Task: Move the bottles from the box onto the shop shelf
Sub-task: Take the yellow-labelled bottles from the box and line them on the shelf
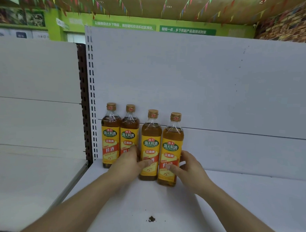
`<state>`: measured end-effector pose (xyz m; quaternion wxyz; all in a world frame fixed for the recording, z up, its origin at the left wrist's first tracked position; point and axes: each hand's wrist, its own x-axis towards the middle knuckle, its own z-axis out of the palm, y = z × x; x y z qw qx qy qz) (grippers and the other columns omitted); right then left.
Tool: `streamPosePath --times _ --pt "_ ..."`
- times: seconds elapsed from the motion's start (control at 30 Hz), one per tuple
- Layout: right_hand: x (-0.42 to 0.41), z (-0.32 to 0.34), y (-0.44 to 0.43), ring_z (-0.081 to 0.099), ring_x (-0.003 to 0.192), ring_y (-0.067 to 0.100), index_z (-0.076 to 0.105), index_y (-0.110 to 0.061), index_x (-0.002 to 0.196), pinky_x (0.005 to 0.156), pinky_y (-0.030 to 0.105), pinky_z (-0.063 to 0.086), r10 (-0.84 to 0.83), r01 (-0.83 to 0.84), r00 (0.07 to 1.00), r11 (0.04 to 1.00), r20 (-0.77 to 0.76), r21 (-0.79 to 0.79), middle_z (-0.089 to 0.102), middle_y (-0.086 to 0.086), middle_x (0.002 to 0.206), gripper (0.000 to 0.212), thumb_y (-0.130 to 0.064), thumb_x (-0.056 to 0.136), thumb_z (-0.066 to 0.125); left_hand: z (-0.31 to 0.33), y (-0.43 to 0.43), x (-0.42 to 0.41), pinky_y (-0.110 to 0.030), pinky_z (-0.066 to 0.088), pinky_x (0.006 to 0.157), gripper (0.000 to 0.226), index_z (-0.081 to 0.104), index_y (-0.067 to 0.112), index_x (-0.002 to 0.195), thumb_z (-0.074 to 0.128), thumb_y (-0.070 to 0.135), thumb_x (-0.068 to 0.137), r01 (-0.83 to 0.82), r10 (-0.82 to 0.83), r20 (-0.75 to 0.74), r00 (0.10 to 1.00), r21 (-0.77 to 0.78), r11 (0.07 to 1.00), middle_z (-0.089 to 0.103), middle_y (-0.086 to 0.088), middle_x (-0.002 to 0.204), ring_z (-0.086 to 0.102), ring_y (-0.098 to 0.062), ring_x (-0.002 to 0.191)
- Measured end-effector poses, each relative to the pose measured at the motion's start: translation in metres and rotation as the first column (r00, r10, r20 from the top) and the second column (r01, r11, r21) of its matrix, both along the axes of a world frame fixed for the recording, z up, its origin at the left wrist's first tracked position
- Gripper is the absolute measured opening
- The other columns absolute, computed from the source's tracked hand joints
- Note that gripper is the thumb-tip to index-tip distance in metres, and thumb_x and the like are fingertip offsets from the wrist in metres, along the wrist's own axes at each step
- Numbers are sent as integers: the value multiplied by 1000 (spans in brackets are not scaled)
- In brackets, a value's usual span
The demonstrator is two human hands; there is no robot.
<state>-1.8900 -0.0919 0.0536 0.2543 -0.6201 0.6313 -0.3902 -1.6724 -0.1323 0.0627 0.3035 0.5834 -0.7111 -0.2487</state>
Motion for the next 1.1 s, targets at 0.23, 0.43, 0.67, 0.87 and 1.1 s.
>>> streamPosePath --times 0.23,0.43,0.67,0.87,1.1 --pt "6 1 -11 68 93 9 44 -31 140 68 19 55 -46 46 999 999 6 -21 59 -13 123 57 -44 93 72 1 1 -3 -37 59 79 36 55 34 105 57 67 91 -87 123 213 969 -169 982 66 17 98 65 -9 90" --pt "13 1 -19 69 98 14 40 -32 125 77 31 61 -105 106 993 994 56 -10 59 -12 122 48 -43 92 74 8 0 -6 -37 57 76 35 50 31 90 52 66 95 -112 184 322 929 -229 967 62 13 88 62 -12 84" --pt "20 3 -26 68 106 17 46 -27 131 89 37 61 -114 117 985 993 128 -13 63 -8 125 46 -36 95 72 8 -5 -8 -37 58 76 36 54 30 86 48 63 98 -124 209 362 908 -244 962 62 12 84 62 -11 80" --pt "29 2 -27 65 108 15 48 -23 142 88 31 57 -164 171 977 984 137 -43 63 -8 125 52 -35 96 70 9 -11 -8 -34 56 71 40 53 30 81 48 66 98 -115 209 373 904 -260 959 61 12 81 61 -11 77" --pt "43 1 -25 63 108 13 49 -25 141 93 34 57 -248 255 963 965 111 -55 64 -10 126 47 -37 99 66 3 -21 -5 -31 51 66 39 58 29 86 47 64 98 -70 180 368 912 -292 954 62 11 81 62 -13 78"
